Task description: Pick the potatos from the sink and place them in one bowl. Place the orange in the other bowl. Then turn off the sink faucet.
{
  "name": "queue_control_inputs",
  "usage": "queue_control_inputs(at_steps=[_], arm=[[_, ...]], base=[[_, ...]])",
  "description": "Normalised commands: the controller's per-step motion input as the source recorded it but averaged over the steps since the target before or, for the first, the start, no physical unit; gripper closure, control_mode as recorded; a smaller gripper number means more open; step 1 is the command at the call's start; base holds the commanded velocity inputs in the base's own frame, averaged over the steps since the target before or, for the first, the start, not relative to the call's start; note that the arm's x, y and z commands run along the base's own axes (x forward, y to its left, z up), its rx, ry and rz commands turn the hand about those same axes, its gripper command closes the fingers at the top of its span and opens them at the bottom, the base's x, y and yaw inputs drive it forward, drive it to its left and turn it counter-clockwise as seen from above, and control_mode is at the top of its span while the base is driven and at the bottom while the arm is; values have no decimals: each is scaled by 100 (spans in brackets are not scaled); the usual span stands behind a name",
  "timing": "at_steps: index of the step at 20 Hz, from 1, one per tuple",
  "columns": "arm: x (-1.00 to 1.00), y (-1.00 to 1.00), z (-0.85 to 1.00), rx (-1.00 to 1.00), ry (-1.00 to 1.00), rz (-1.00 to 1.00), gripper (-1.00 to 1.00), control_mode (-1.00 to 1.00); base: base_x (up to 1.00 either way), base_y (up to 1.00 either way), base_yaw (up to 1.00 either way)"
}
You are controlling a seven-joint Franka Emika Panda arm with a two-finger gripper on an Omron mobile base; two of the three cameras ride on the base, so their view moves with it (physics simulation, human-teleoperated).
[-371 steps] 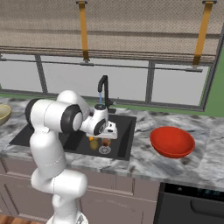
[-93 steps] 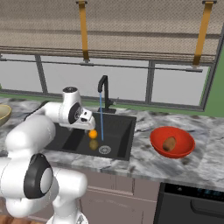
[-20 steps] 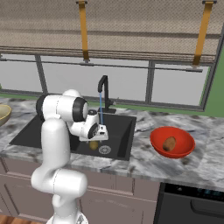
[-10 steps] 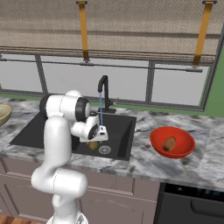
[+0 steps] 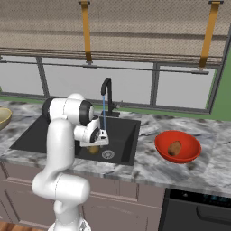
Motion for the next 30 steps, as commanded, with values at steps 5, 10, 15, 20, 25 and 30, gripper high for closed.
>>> queue_control_inputs(at_steps=[5, 10, 15, 20, 25, 30], arm=[[0, -34, -25, 0, 7, 0, -100, -100], [-12, -52, -24, 0, 10, 0, -100, -100], [-30, -44, -25, 0, 14, 0, 100, -100], [-28, -24, -24, 0, 15, 0, 100, -100], [-7, 0, 5, 0, 0, 0, 100, -100], [-36, -22, 80, 0, -5, 3, 100, -100]], base=[[0, 0, 0], [0, 0, 0], [0, 0, 0], [0, 0, 0], [0, 0, 0], [0, 0, 0]])
